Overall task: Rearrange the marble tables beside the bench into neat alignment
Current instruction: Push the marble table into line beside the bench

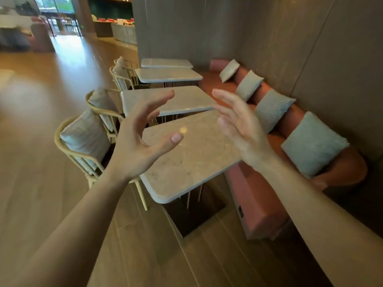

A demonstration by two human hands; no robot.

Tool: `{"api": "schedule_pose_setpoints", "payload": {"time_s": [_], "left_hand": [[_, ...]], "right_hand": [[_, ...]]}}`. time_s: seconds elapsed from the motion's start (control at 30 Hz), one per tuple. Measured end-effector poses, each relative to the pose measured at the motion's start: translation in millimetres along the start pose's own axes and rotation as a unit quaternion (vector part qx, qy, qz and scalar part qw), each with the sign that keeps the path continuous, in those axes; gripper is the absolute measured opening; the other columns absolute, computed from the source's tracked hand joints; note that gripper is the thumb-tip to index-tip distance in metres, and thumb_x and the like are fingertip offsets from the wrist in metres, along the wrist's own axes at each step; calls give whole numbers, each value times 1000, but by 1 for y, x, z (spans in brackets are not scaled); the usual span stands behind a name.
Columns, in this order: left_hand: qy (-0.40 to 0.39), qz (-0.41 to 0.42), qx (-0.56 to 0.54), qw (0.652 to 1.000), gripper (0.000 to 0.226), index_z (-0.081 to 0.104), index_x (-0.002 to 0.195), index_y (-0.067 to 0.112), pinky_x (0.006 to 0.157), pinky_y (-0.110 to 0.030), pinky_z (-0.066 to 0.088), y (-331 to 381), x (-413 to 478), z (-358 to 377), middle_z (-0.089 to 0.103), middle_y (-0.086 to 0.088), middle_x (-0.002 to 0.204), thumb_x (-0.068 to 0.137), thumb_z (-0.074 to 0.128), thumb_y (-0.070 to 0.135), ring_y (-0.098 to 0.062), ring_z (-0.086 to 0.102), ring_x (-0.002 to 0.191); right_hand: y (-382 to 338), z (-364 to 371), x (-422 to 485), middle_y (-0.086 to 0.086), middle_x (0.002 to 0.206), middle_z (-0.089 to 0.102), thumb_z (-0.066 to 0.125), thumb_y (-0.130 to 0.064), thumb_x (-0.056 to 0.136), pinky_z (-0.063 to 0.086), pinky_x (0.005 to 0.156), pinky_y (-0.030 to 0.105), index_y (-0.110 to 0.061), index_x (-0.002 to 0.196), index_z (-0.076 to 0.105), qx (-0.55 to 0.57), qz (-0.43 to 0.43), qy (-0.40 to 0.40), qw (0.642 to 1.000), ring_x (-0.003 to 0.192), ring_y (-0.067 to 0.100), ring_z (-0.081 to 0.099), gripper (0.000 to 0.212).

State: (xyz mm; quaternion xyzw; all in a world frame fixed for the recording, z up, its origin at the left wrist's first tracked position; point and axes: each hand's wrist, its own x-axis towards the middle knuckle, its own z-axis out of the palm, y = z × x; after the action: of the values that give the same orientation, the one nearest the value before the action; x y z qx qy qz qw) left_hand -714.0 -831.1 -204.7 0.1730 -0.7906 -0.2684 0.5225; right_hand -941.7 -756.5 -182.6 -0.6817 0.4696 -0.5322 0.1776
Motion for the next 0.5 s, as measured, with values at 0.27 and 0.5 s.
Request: {"api": "schedule_pose_setpoints", "payload": {"time_s": [0.27, 0.5], "left_hand": [[-9, -99, 44, 994, 63, 51, 145, 26, 120, -36, 40, -174, -24, 91, 55, 7, 152, 90, 74, 45, -9, 48, 145], [-6, -185, 124, 975, 83, 46, 153, 23, 117, -13, 29, -282, -97, 155, 49, 6, 156, 85, 81, 52, 3, 40, 145]], "right_hand": [[214, 32, 24, -1, 160, 47, 63, -67, 89, 40, 123, 42, -32, 146, 43, 14, 74, -22, 997, 146, 11, 48, 69], [356, 67, -15, -7, 160, 46, 60, -65, 86, 38, 123, 36, -30, 152, 44, -17, 119, -63, 991, 148, 11, 44, 76]]}}
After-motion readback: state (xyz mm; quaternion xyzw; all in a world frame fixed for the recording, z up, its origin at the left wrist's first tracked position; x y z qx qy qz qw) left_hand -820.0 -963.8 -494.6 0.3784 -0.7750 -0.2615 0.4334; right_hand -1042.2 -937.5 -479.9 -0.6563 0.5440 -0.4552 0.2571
